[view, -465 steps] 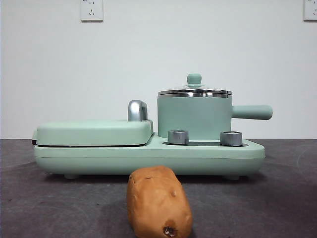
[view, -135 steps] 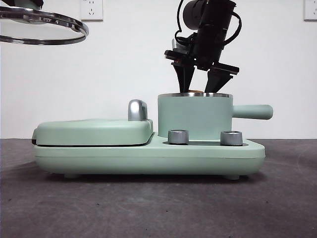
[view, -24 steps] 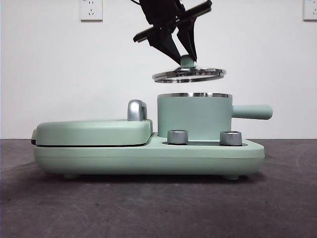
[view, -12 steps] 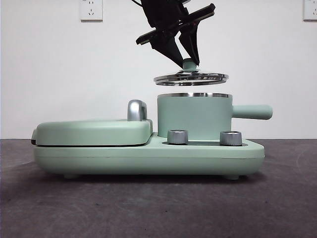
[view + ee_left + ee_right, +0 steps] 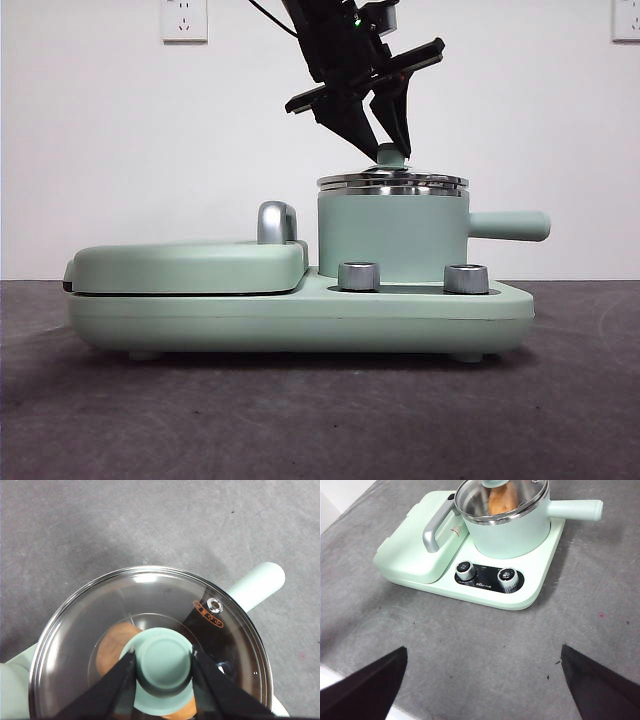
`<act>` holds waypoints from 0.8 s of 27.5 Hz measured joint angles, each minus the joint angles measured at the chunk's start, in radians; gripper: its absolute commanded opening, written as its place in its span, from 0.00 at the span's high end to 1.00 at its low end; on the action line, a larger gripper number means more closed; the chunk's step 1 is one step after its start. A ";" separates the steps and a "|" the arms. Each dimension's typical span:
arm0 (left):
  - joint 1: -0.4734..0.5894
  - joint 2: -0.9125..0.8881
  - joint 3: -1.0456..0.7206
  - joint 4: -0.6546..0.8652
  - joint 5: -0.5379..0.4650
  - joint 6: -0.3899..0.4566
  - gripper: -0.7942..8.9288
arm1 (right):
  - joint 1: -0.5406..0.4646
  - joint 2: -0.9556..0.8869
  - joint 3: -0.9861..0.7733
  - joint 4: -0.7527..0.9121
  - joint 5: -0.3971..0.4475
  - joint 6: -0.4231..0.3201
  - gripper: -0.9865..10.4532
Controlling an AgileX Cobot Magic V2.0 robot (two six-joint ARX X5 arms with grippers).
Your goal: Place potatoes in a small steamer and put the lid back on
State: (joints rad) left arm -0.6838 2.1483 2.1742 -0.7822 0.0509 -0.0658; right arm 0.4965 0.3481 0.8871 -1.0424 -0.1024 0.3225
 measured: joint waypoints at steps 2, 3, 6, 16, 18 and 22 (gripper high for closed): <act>0.000 0.000 0.000 0.002 -0.001 0.007 0.90 | 0.000 0.000 0.000 0.000 0.000 0.000 0.49; 0.000 0.000 0.000 0.004 -0.002 0.013 0.90 | 0.000 0.000 0.000 0.000 0.000 0.000 0.49; 0.000 0.005 0.000 0.017 -0.003 0.039 0.90 | 0.000 0.000 0.000 0.000 0.000 0.000 0.49; 0.000 0.011 0.002 0.014 -0.003 0.050 0.90 | 0.000 0.000 0.000 0.000 0.000 0.000 0.49; 0.000 0.011 0.003 0.008 -0.003 0.050 0.88 | 0.000 0.000 0.000 0.000 0.000 0.000 0.49; 0.000 0.011 0.005 0.006 -0.004 0.047 0.67 | 0.000 0.000 0.000 0.000 0.000 0.000 0.49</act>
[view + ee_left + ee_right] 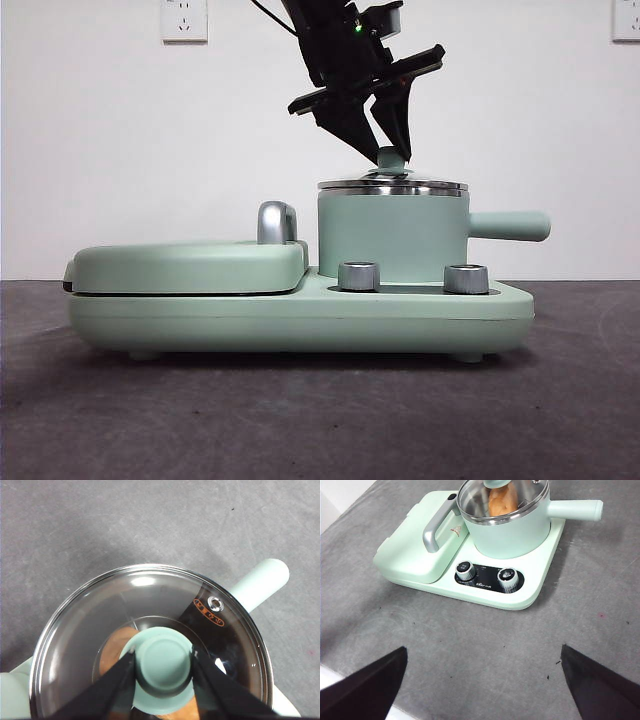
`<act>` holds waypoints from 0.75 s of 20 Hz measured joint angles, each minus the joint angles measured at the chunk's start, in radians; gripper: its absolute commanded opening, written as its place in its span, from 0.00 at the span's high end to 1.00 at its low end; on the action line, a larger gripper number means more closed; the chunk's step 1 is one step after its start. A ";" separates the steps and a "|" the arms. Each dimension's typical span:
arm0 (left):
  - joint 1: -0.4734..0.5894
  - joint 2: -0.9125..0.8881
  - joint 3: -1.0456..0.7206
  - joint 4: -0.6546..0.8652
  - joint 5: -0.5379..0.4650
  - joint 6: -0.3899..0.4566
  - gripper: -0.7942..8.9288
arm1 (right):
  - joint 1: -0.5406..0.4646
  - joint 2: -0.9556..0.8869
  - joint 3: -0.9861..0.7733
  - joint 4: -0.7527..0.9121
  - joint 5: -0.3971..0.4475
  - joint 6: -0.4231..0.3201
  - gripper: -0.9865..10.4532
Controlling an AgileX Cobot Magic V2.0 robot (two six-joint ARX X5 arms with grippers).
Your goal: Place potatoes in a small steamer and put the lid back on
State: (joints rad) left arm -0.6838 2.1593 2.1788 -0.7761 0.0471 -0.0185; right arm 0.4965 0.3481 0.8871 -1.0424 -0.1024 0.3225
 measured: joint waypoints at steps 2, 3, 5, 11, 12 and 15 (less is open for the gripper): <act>-0.001 0.002 0.000 -0.002 0.000 0.000 0.58 | 0.000 0.000 0.000 0.000 0.000 0.000 0.49; -0.001 0.002 0.001 -0.002 0.000 0.000 0.52 | 0.000 0.000 0.000 0.000 0.000 0.000 0.49; -0.001 0.002 0.002 -0.002 0.000 0.000 0.43 | 0.000 0.000 0.000 0.000 0.000 0.000 0.49; -0.001 0.002 0.077 -0.098 0.000 -0.008 0.40 | 0.000 0.000 0.000 0.000 0.000 0.000 0.49; -0.001 0.001 0.097 -0.131 0.000 -0.013 0.40 | 0.000 0.000 0.000 0.000 0.000 0.000 0.49; -0.001 -0.034 0.101 -0.256 -0.025 -0.019 0.40 | 0.000 0.000 0.000 0.000 0.000 0.000 0.49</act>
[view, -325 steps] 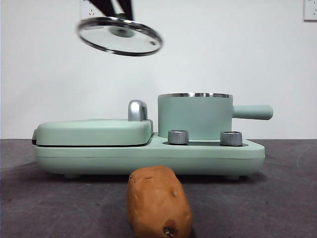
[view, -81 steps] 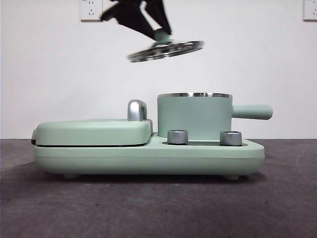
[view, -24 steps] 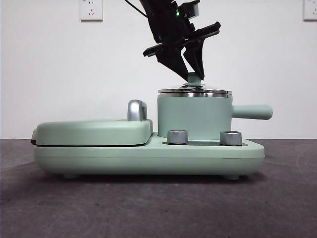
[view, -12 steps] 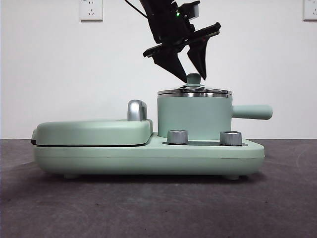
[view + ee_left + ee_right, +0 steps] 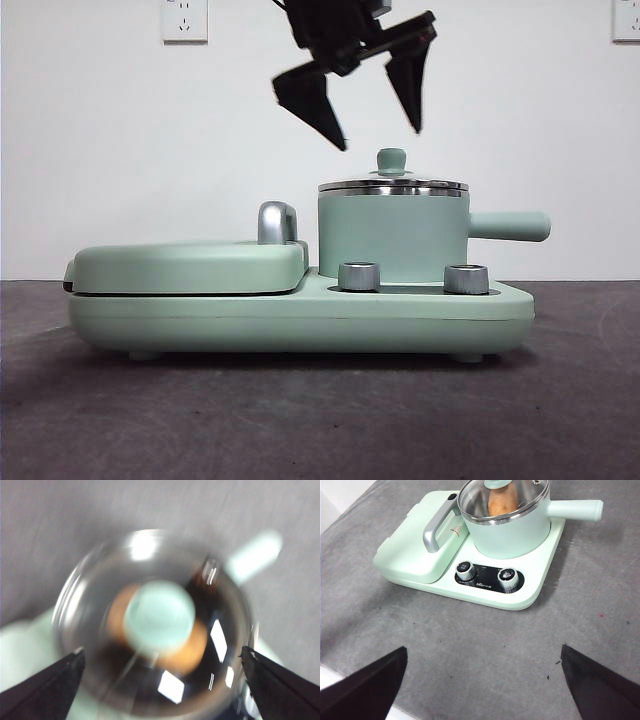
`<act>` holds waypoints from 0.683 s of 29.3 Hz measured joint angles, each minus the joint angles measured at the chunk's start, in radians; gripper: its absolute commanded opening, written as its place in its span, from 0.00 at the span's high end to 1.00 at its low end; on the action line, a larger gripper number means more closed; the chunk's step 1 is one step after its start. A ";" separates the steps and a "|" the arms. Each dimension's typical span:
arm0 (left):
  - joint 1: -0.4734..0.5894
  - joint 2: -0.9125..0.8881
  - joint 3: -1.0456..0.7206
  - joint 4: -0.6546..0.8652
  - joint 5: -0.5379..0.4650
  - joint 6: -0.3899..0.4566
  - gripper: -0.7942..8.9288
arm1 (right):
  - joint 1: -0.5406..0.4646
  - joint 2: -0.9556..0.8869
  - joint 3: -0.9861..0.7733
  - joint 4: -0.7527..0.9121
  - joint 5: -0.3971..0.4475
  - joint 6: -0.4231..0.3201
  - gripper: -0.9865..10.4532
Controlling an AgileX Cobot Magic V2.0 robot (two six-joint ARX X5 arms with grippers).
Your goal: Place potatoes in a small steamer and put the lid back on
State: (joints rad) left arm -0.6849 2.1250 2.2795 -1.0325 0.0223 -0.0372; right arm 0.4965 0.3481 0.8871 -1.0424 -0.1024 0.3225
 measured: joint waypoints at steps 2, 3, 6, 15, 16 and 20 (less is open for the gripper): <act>0.000 -0.063 0.000 -0.103 -0.020 0.000 0.40 | 0.000 0.000 0.000 0.000 0.000 0.000 0.49; 0.002 -0.107 0.000 -0.151 -0.019 0.000 0.40 | 0.000 0.000 0.000 0.000 0.000 0.000 0.49; 0.033 -0.257 -0.059 -0.199 -0.018 -0.001 0.40 | 0.000 0.000 0.000 0.000 -0.002 -0.007 0.49; 0.082 -0.750 -0.724 0.006 0.003 -0.056 0.40 | 0.000 0.000 0.000 0.011 -0.018 -0.030 0.49; 0.088 -0.825 -0.807 0.048 0.003 -0.072 0.40 | 0.000 0.000 0.000 0.012 -0.026 -0.034 0.49; 0.101 -1.130 -1.108 0.234 0.003 -0.135 0.41 | 0.000 0.005 0.000 0.014 -0.058 -0.058 0.49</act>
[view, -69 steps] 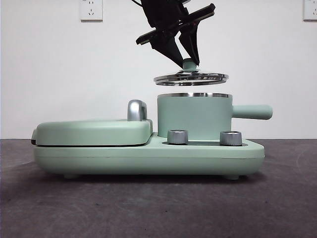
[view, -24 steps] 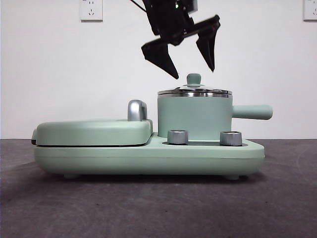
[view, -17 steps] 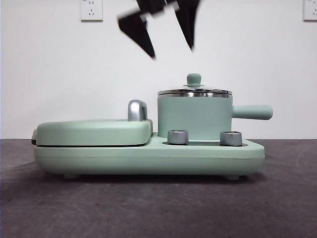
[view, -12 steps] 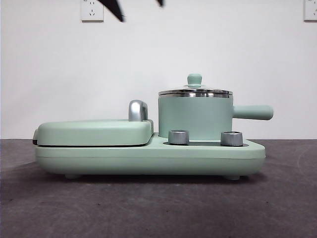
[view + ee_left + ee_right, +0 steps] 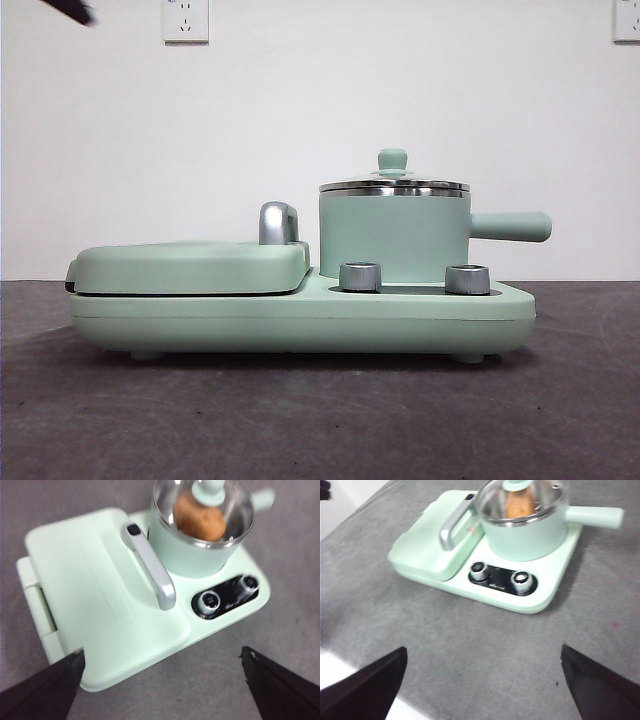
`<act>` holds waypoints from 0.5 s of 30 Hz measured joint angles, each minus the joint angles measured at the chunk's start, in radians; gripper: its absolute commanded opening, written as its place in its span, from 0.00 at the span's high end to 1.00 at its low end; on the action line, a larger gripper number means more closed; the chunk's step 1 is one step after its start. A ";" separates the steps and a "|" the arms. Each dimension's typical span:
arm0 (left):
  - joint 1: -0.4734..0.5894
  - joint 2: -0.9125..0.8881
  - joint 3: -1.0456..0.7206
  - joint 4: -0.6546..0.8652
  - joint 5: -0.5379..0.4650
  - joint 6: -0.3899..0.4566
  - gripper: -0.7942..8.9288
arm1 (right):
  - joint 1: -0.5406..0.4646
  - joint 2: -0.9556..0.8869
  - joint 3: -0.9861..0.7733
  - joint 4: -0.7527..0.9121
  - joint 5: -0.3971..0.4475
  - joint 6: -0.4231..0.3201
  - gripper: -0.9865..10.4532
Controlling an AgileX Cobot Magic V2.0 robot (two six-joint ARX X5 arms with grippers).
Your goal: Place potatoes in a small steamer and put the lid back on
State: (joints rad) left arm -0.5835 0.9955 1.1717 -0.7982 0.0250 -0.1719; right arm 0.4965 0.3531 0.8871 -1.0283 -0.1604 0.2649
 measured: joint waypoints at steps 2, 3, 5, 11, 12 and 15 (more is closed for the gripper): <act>0.001 -0.121 -0.116 0.072 0.005 -0.018 0.41 | 0.000 0.010 0.000 0.000 -0.004 -0.004 0.49; 0.001 -0.196 -0.182 0.091 0.012 -0.033 0.41 | 0.000 0.019 0.000 0.002 -0.005 -0.006 0.49; 0.001 -0.290 -0.262 0.090 0.017 -0.058 0.41 | 0.000 0.029 0.000 0.013 -0.004 -0.006 0.49; 0.001 -0.480 -0.342 0.038 0.025 -0.118 0.54 | 0.000 0.035 -0.001 0.062 -0.031 -0.007 0.52; 0.001 -0.501 -0.342 0.036 0.025 -0.121 0.72 | 0.000 0.035 -0.001 0.061 -0.034 -0.006 0.66; 0.001 -0.526 -0.342 0.026 0.015 -0.126 0.92 | 0.000 0.035 -0.001 0.058 -0.051 -0.007 0.89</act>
State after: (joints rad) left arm -0.5827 0.4694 0.8295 -0.7723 0.0399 -0.2974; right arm 0.4965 0.3882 0.8864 -0.9703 -0.2111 0.2581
